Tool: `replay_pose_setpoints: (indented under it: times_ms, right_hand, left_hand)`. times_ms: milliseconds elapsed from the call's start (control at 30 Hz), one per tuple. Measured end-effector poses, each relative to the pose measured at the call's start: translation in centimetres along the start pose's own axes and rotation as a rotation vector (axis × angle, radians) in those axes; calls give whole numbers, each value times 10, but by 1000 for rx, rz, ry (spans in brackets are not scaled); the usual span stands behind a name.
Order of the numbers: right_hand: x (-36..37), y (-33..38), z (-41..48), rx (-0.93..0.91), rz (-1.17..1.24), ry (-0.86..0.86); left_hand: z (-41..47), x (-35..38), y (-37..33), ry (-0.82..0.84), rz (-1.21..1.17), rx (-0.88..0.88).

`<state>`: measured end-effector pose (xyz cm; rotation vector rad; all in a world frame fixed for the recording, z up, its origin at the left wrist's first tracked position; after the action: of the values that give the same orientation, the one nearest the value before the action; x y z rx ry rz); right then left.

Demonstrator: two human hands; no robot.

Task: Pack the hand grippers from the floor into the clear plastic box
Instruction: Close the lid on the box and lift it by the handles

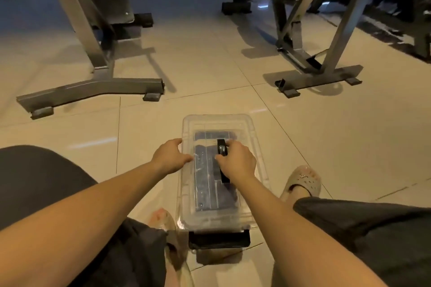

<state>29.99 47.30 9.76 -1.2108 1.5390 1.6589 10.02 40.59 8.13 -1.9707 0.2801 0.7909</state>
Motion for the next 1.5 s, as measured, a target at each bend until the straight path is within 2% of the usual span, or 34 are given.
replay_pose_setpoints:
  times_ms: [333, 500, 633, 700, 800, 833, 933, 1000, 1167, 1267, 1367, 1500]
  right_hand:
    - [58, -6, 21, -73, -95, 157]
    - [56, -10, 53, -146, -122, 227]
    - [59, -11, 76, -201, -207, 354]
    - [54, -8, 88, -251, -229, 294]
    - [32, 3, 121, -347, -233, 76]
    - [30, 5, 134, -360, -238, 69]
    - [56, -8, 165, -304, -242, 270]
    - [69, -19, 171, -245, -142, 387]
    - [66, -41, 192, -115, 23, 494]
    - [61, -67, 205, -31, 45, 518]
    - [61, -86, 214, 37, 74, 573]
    - [74, -84, 213, -3, 179, 660]
  left_hand:
    - [22, 24, 37, -30, 137, -88]
    - [23, 33, 48, 14, 43, -176]
    - [16, 38, 60, 73, -32, -274]
    - [15, 41, 64, 74, -63, -288]
    - [17, 44, 70, 49, -53, -282]
    - [19, 45, 72, 37, -49, -279]
    - [23, 47, 70, 39, -30, -267]
    - [28, 45, 67, 46, 12, -264]
    - [51, 35, 55, 49, 131, -242]
    - [70, 31, 37, 26, 222, -200]
    - [80, 28, 24, -54, 260, -180]
    - [58, 9, 36, -265, 196, -252]
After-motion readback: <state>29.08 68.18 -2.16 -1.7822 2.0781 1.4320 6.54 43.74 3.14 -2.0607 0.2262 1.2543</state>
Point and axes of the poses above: each hand's wrist, its own z-axis towards the middle knuckle, its own x-axis out of the palm, y = z × x, the point moved 9 cm from there along z, towards the middle knuckle, and after that the axes turned 6 degrees about -z, right-handed, at the moved point
